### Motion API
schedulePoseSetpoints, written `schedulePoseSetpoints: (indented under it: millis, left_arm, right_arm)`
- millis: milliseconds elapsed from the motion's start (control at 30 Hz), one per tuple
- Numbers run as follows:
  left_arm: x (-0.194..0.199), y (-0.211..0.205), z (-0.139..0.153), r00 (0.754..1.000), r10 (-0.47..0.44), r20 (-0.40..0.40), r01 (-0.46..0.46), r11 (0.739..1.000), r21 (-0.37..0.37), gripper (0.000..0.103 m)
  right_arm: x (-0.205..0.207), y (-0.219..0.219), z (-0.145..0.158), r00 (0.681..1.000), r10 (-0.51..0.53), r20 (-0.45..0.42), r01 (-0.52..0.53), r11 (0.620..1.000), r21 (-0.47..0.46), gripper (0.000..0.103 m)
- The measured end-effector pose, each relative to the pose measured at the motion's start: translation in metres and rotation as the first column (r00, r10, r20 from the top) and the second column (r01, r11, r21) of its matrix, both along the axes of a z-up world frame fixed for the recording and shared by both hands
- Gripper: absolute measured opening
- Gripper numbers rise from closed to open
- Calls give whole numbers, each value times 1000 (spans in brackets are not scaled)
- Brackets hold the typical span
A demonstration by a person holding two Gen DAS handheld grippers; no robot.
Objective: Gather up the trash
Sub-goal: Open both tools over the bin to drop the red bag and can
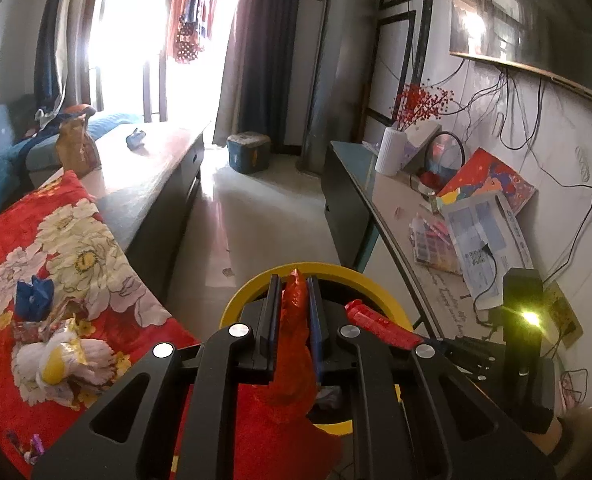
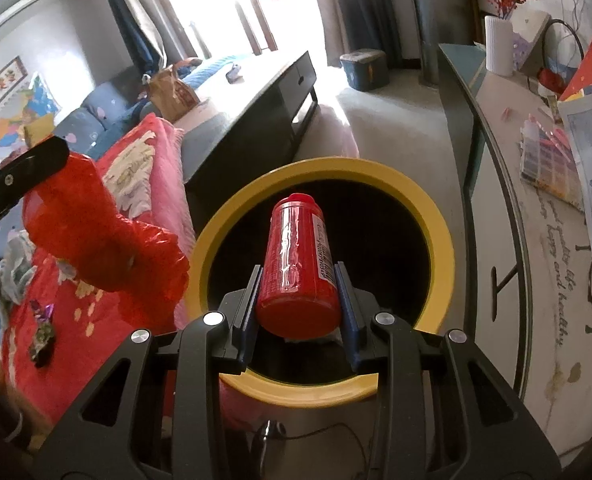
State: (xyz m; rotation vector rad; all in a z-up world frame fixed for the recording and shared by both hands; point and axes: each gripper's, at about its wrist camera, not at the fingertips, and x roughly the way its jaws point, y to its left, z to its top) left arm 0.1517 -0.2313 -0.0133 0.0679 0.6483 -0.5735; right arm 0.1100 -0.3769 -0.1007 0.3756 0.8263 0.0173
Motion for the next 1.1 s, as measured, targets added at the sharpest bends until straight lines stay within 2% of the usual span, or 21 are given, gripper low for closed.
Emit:
schedulePoseSetpoints:
  millis: [100,167,200,233,267,333,400,633,1100]
  left_arm:
    - [7,-3,-7,1000,11,-19,-10,1000,3,13]
    - [13,-3,-11,999,20,-37,-20,1000,3,19]
    - [14,-2,-12,999,27,-42,-27,1000,1,34]
    - [16,0,-12,998,36,-50,-36,999,-9,55]
    - [17,4,-12,998,41,-56,-42,999,-22,62]
    - [16,10,-11,997,54,-49,-55,998,-28,75]
    - [13,15,-10,997,67,-43,-69,997,-27,84]
    - [-5,41,-3,994,105,-6,-105,994,-42,88]
    - [-30,95,9,977,210,47,-207,977,-51,89]
  right_arm:
    - [2,1,-3,1000,1,-10,-1,1000,-2,28]
    - [3,1,-7,1000,-9,-23,9,1000,3,29]
    - [3,1,-8,999,-8,-31,8,1000,4,31]
    - [3,1,-9,999,-8,-32,8,1000,0,35]
    - [3,0,-9,999,-14,-31,14,1000,-7,41]
    - [2,0,-8,999,-23,-23,22,1000,-13,43]
    - [2,0,-7,999,-28,-18,28,1000,-11,44]
    - [-2,3,5,999,-29,28,30,999,-15,51]
    - [-13,25,39,988,15,157,-11,1000,-25,55]
